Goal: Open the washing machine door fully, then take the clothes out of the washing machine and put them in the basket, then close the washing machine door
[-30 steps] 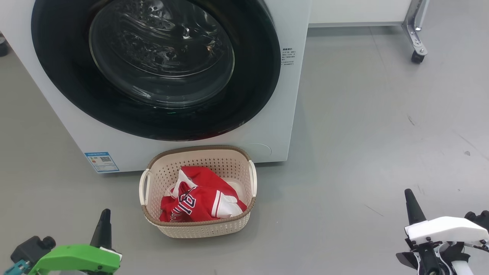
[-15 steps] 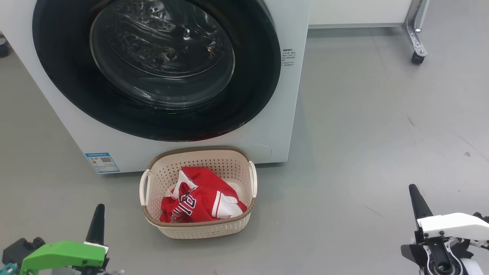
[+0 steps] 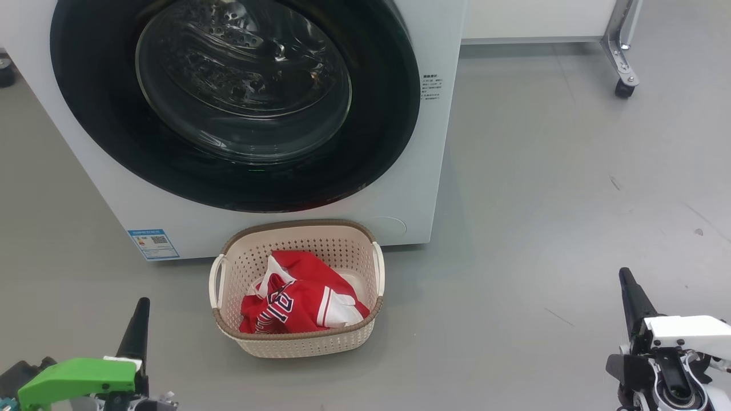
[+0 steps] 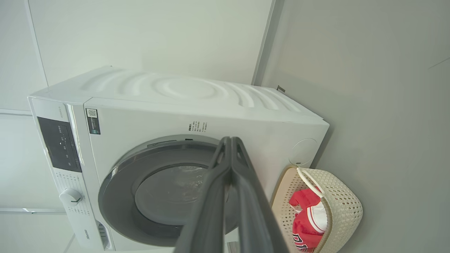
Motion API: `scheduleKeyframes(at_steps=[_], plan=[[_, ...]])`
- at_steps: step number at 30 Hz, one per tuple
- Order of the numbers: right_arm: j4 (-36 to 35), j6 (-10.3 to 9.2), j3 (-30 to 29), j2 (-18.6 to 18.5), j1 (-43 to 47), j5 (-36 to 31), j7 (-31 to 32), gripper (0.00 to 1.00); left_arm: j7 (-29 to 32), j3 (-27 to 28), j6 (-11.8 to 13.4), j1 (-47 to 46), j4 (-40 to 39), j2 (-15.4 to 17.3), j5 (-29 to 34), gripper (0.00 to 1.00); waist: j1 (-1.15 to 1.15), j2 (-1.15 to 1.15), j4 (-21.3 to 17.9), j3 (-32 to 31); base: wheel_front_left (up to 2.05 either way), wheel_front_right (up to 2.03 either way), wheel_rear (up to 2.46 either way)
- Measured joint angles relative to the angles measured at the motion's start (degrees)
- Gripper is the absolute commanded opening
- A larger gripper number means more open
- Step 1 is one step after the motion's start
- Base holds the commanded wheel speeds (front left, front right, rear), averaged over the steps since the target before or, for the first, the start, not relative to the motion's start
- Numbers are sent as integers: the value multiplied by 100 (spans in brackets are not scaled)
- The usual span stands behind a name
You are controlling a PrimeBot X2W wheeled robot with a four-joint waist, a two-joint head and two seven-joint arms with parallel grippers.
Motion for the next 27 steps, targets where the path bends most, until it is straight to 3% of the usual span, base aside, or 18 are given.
scheduleKeyframes(at_steps=[7, 27], plan=[[34, 63, -148, 37, -81, 439, 108, 0, 124, 119, -57, -79, 15, -19, -477, 0, 0, 0, 2, -9, 0, 0, 0], [57, 68, -166, 43, -93, 499, 108, 0, 124, 140, -57, -88, 21, -29, -485, 0, 0, 0, 2, -9, 0, 0, 0]])
